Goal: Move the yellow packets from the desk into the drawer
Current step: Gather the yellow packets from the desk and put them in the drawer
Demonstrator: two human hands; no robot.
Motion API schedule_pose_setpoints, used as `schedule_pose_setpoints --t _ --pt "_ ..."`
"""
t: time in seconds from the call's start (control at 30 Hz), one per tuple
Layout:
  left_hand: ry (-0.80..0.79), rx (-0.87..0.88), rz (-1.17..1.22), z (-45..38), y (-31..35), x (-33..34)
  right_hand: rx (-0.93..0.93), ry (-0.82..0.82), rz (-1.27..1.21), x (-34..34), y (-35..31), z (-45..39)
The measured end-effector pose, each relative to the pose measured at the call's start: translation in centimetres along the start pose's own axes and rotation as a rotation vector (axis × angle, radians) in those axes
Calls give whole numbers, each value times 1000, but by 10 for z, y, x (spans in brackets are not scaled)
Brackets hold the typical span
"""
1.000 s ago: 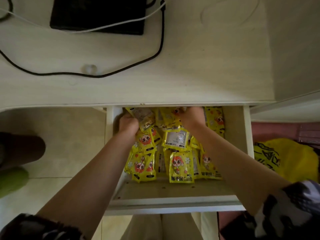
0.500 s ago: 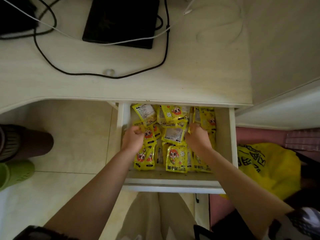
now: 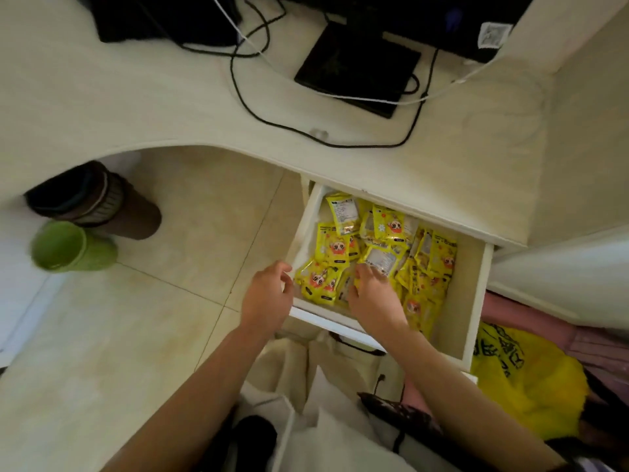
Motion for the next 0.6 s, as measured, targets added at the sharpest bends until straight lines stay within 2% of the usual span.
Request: schedule_pose_setpoints --t 0.27,0.6 --pt "159 -50 -129 15 -75 -82 -307 -147 203 53 -111 21" --pt "261 -55 -174 -14 -187 -192 -417 -206 250 124 -252 35"
Point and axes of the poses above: each hand's wrist, its own z-axis away from the middle knuckle, its own x-axis out of the palm, y = z × x, the point moved 10 cm from there along -z, towards the middle knuckle, and after that the axes turned 14 degrees about y, right-handed, at the moved point
